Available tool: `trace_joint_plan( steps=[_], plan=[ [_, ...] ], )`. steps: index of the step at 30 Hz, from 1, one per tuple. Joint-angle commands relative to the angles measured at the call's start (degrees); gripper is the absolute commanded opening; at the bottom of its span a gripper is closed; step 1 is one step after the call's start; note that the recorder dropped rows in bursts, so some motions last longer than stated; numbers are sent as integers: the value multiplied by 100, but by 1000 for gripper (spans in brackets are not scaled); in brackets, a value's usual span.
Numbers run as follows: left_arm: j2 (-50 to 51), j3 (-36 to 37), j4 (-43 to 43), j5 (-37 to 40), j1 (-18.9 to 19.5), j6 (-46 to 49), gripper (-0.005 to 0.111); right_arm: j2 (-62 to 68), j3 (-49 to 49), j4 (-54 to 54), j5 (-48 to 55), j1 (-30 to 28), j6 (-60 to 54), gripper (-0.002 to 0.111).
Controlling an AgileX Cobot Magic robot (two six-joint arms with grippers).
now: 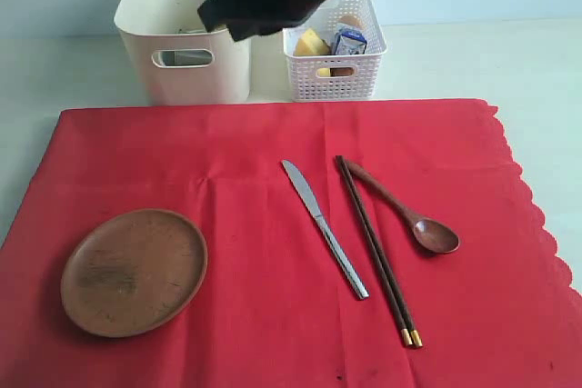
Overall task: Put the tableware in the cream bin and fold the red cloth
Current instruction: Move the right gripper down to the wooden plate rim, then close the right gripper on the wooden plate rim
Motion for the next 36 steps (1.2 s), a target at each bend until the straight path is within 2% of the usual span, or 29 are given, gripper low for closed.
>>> trace_joint_plan(
  steps=[1, 13, 16, 19, 21, 24, 36],
  plan=[
    [-38, 3, 9, -34, 5, 32, 2, -21, 354, 157, -10, 420, -154, 0],
    [-38, 3, 9, -34, 5, 32, 2, 572, 514, 196, 222, 1339, 82, 2],
    [-38, 3, 9, -34, 5, 32, 2, 796, 514, 63, 212, 1463, 655, 13],
    [-38, 3, 9, -34, 5, 32, 2, 971, 514, -282, 186, 1537, 1168, 32],
    [-38, 3, 9, -34, 5, 32, 2, 1036, 514, -303, 186, 1568, 1260, 45],
    [-38, 3, 9, -34, 5, 32, 2, 1091, 514, -311, 224, 1568, 1248, 56],
    [-38, 3, 9, -34, 5, 32, 2, 1516, 514, -356, 381, 1568, 1248, 57]
  ],
)
